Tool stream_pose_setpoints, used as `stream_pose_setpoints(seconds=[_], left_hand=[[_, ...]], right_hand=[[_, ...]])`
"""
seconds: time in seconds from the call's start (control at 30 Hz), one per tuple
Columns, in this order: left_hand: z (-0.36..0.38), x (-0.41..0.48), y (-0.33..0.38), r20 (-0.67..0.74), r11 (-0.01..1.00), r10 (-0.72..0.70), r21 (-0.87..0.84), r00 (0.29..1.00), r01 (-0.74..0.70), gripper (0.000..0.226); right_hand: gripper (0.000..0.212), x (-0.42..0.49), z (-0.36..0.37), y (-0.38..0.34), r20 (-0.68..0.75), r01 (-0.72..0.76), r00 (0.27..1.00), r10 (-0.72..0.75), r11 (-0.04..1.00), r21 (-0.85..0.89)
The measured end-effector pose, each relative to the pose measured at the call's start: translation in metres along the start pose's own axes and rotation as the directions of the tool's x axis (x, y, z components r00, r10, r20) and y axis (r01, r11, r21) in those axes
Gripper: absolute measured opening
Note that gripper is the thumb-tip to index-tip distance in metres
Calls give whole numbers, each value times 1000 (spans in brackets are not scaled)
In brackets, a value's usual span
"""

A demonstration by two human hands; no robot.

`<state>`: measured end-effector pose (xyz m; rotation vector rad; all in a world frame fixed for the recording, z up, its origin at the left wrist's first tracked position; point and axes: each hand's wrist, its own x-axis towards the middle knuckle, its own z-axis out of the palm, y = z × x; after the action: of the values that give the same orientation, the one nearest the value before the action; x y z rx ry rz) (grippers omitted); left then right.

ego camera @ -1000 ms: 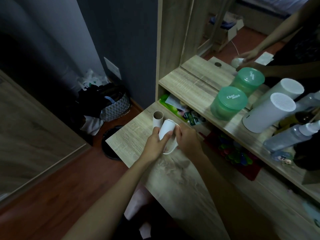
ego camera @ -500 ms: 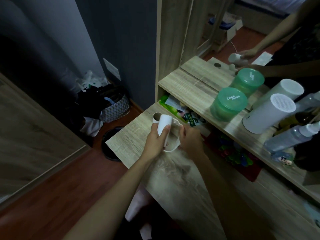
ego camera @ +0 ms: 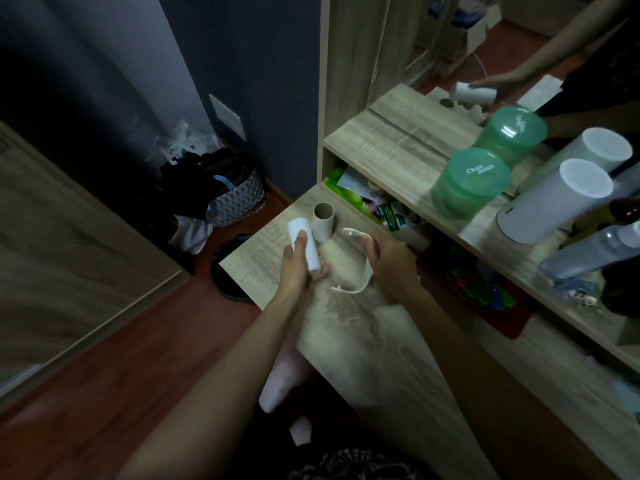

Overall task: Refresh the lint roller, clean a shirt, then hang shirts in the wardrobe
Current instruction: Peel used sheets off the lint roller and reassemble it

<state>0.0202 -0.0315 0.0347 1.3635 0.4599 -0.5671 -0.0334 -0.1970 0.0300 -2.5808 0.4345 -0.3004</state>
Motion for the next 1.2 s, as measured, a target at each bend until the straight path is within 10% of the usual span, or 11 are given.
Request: stream_pose_setpoints(seconds=[0.57,0.83,1.2], left_hand=[[-19,2,-12,12,976,64,208,998,-65,48],[-23,7,-9,53,901,119,413,991,-131,45],[-23,4,-5,97,946,252,186,963,-267,44]], right_hand=[[39,-18,38,26,220,-303,933,285,952,51],[21,-15,30,8,-47,-143,986,157,964,223],[20,-23,26,-21,162,-241,970,182,821,518]])
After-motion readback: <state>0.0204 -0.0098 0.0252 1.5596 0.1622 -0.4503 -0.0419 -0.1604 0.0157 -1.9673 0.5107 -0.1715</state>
